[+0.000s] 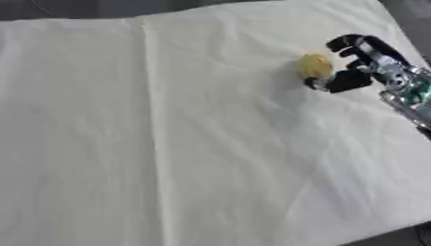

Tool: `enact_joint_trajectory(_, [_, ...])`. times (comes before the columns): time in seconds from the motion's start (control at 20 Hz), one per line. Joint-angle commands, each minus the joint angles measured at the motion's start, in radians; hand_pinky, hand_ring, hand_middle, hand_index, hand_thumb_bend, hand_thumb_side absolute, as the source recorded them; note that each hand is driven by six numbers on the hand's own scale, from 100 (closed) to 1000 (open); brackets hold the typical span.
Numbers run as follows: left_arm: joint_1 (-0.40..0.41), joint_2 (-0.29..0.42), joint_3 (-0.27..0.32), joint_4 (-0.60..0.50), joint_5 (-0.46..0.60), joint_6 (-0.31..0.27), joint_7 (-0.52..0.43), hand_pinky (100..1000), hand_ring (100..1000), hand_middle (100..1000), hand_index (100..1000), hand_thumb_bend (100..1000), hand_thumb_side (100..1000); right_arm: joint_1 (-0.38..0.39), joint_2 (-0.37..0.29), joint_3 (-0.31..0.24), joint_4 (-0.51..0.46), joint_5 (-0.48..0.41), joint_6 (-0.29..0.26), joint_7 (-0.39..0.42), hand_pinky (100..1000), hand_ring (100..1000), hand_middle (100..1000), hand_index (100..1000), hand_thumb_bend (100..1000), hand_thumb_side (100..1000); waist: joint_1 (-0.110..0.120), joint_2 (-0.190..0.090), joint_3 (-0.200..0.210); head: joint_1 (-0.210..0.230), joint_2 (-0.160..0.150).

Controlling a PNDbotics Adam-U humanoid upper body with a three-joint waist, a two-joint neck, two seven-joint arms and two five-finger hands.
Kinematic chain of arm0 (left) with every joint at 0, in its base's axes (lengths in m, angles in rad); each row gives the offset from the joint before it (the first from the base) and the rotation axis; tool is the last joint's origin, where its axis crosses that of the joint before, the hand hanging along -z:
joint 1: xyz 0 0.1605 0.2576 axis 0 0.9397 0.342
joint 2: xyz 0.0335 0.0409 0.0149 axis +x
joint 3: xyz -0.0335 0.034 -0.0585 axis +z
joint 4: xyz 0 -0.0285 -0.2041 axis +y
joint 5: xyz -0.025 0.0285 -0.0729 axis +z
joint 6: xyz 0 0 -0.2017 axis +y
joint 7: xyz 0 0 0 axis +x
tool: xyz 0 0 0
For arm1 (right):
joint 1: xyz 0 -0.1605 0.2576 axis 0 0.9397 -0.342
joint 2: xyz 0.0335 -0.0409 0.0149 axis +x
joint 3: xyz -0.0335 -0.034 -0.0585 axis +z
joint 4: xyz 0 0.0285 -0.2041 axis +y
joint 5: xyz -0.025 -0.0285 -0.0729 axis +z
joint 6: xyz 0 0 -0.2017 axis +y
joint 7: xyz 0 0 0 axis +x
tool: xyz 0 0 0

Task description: Pick up the objects with one hand, pass them to the other hand, and then place them into the box on the other side of the table.

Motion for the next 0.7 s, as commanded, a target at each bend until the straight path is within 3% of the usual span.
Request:
enact_joint_trajectory(0.05, [-0.028,0.035,0.004,-0.019,0.011,0.003,0.004,784,779,687,769,325,415,-0.006,-0.022,-0.011,0.012,-0.004,-0.001,-0.018,799,880,798,825,487,113,-0.013,-0.001,0.006,-0.011,-0.02])
enact_joint_trajectory(0.35, [-0.029,0.038,0.001,-0.026,0.019,0.009,0.006,784,778,686,769,326,420,0.0,-0.011,-0.015,0.04,0.013,0.006,-0.062,797,858,755,788,358,100,-0.014,0.011,0.019,-0.021,-0.03])
enact_joint_trajectory(0.55, [-0.029,0.037,-0.003,-0.033,0.023,0.011,0.004,784,778,685,769,326,423,0.003,-0.006,-0.01,0.044,0.024,0.003,-0.08,791,826,660,735,291,100,-0.014,0.015,0.024,-0.025,-0.036])
enact_joint_trajectory(0.6, [-0.029,0.037,-0.003,-0.034,0.024,0.011,0.004,784,778,685,768,325,424,0.005,-0.005,-0.009,0.044,0.032,0.004,-0.08,790,817,630,723,239,100,-0.013,0.016,0.024,-0.025,-0.036])
enact_joint_trajectory(0.7, [-0.029,0.036,-0.003,-0.036,0.026,0.012,0.003,784,778,684,768,319,427,0.006,-0.002,-0.007,0.046,0.049,0.007,-0.081,776,797,580,694,240,100,-0.013,0.018,0.025,-0.027,-0.038])
